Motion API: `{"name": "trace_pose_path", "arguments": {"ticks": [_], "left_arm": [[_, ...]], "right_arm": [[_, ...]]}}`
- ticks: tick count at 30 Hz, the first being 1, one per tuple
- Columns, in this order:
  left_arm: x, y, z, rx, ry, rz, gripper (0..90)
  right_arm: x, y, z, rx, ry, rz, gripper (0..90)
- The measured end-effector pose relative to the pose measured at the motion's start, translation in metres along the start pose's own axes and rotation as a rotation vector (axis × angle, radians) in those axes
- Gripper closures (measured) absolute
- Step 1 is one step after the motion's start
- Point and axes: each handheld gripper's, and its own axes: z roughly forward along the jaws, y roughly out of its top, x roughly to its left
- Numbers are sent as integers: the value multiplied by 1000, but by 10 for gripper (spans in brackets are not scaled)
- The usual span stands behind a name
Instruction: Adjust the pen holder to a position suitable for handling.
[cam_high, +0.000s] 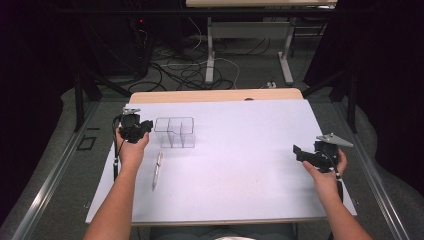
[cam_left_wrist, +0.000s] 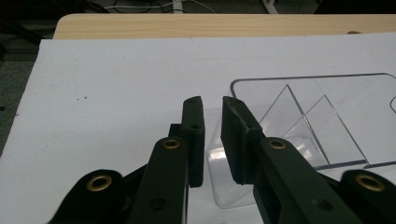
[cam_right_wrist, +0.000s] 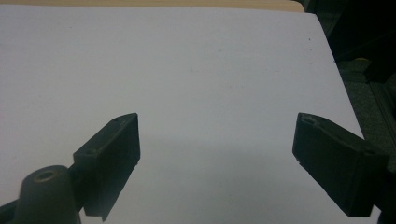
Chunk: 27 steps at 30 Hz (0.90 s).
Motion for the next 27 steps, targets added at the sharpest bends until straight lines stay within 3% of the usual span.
{"name": "trace_pose_path", "arguments": {"ticks": [8,14,27], "left_arm": [[-4,-1,4,16,-17,4,825],[-6,-3,7,38,-10,36,896],[-8,-3,7,45,-3,51,899]], "right_arm": [[2,0,1,5,-3,2,148],[2,-1,2,8,6,2,148],[4,-1,5,16,13,-1,149]]}}
